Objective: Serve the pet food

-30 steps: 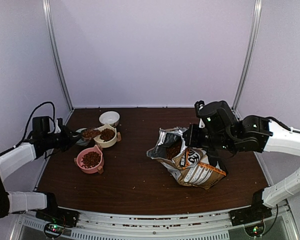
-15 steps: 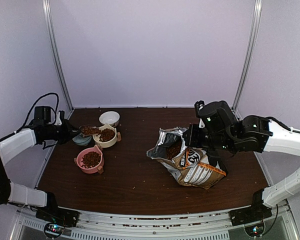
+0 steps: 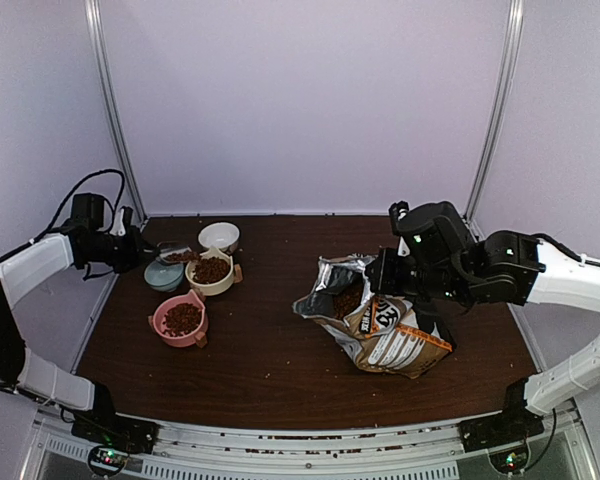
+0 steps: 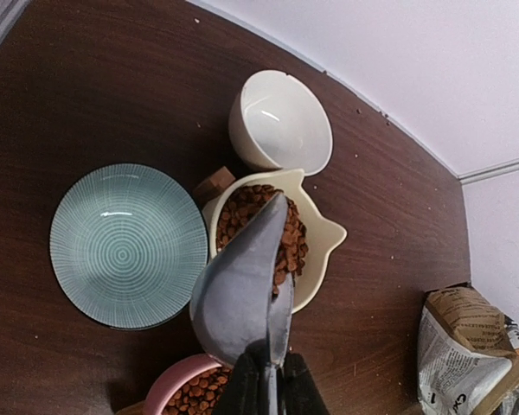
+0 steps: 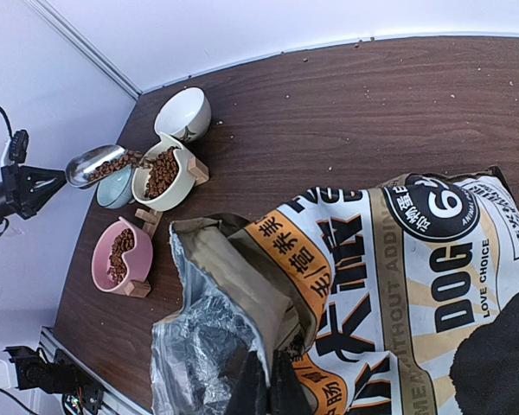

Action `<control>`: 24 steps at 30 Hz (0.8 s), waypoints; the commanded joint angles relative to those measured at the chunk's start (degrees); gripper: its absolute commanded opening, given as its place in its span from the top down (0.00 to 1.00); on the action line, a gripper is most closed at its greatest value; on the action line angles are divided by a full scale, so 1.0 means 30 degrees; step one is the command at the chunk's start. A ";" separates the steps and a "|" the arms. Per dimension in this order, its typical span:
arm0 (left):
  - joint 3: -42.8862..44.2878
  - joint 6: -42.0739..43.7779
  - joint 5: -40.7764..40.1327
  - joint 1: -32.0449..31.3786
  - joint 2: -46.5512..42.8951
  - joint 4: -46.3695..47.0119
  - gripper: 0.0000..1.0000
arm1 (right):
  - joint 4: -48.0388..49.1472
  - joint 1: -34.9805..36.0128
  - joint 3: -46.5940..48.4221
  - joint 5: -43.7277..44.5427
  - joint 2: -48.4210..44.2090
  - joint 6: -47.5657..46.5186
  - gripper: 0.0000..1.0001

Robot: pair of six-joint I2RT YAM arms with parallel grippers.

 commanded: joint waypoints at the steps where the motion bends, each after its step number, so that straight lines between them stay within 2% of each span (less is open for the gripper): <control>1: 0.1510 0.1882 -0.0626 0.0122 0.0229 -0.0939 1.00 | -0.0347 -0.0301 0.0382 0.1030 -0.0032 -0.0093 1.00; 6: 0.2495 0.3008 -0.1132 -0.0230 0.0556 -0.2105 1.00 | -0.0332 -0.0285 0.0421 0.1027 0.0041 -0.0101 1.00; 16: 0.4619 0.5559 -0.5218 -0.2458 0.0932 -0.4326 1.00 | -0.0429 -0.0299 0.0428 0.1023 0.0078 -0.0090 1.00; 22: 0.4918 0.6477 -0.6744 -0.3300 0.1060 -0.4926 1.00 | -0.0427 -0.0290 0.0355 0.1072 -0.0010 -0.0129 1.00; 24: 0.5031 0.6551 -0.6513 -0.3468 0.0897 -0.5107 1.00 | -0.0435 -0.0296 0.0334 0.1028 0.0025 -0.0144 1.00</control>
